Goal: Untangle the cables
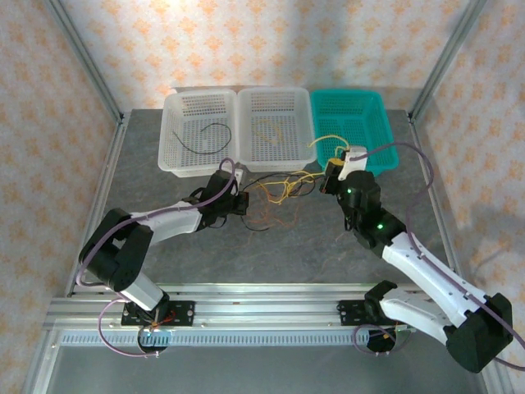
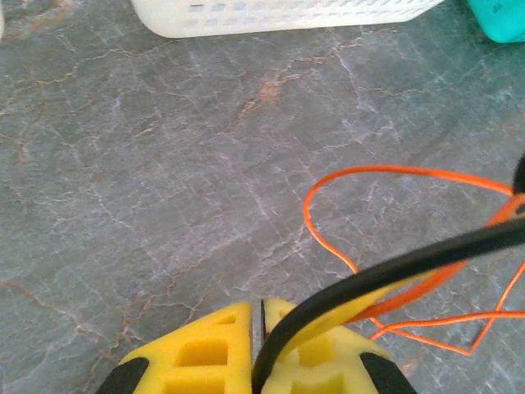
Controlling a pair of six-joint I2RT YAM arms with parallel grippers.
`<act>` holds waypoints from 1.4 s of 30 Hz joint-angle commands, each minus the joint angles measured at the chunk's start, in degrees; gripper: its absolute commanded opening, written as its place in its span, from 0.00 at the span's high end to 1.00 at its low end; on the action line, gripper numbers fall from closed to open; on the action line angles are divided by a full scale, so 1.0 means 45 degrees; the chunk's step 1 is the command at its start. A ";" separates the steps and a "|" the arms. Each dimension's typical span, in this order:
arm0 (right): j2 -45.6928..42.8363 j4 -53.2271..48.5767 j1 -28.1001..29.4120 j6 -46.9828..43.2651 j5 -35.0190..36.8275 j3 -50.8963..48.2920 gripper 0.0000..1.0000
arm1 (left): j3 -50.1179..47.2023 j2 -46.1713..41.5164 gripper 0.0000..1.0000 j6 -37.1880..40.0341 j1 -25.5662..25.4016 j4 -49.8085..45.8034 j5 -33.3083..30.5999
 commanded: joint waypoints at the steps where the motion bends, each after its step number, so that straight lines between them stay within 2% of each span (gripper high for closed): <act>1: -0.0679 0.0068 -0.0236 0.0327 0.2767 0.0038 1.00 | -0.0183 0.0565 1.00 -0.0441 0.0494 -0.2105 -0.2149; 7: -0.1012 -0.0767 -0.1329 0.1395 0.3160 -0.0274 1.00 | -0.0097 0.0844 1.00 -0.0750 0.0737 -0.2744 -0.3009; 24: -0.1228 -0.2807 -0.6143 0.4115 0.1403 -0.0587 1.00 | -0.0652 0.0789 1.00 -0.1095 0.1557 -0.3120 -0.3493; 35: -0.1209 -0.3756 -0.7114 0.4786 0.2506 -0.0569 1.00 | -0.0770 0.0769 1.00 -0.1114 0.1697 -0.3178 -0.3627; 42: -0.1189 -0.3954 -0.8832 0.5167 0.1736 -0.0602 1.00 | -0.0906 0.0778 1.00 -0.1251 0.1914 -0.3257 -0.3796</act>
